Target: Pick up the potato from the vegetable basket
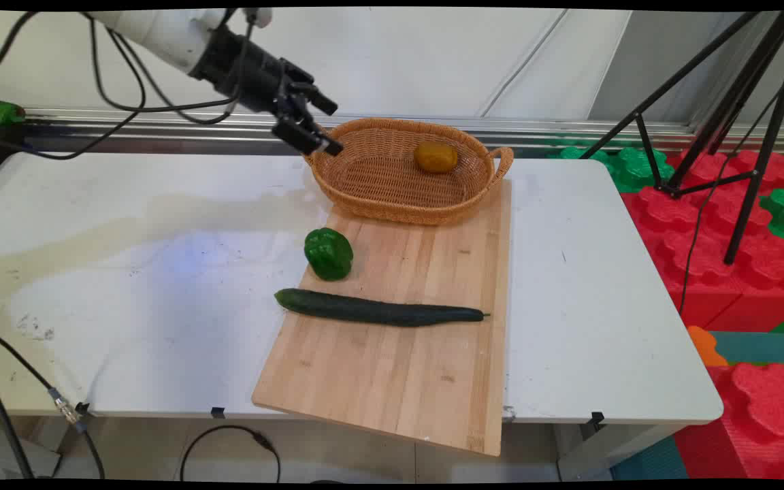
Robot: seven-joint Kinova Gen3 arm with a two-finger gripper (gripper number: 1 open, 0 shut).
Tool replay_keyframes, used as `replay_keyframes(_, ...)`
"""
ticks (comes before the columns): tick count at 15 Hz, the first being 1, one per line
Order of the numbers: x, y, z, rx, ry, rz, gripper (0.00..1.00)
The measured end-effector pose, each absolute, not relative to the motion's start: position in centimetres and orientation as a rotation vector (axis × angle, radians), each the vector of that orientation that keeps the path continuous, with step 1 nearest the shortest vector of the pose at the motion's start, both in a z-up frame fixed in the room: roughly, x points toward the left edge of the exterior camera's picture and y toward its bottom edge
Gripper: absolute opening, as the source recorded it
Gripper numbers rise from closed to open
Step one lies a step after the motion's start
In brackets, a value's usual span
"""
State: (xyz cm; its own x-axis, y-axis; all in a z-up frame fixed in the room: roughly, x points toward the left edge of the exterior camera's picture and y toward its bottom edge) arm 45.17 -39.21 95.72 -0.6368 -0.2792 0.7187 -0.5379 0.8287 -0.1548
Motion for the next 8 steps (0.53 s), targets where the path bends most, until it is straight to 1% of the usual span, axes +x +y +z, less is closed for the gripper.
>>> replay_keyframes(4,43.6,-42.5,94.7,0.612,-2.272,0.506,1.0)
replay_keyframes(8,41.5,-46.2,92.8,0.599,-2.296,0.542,1.0)
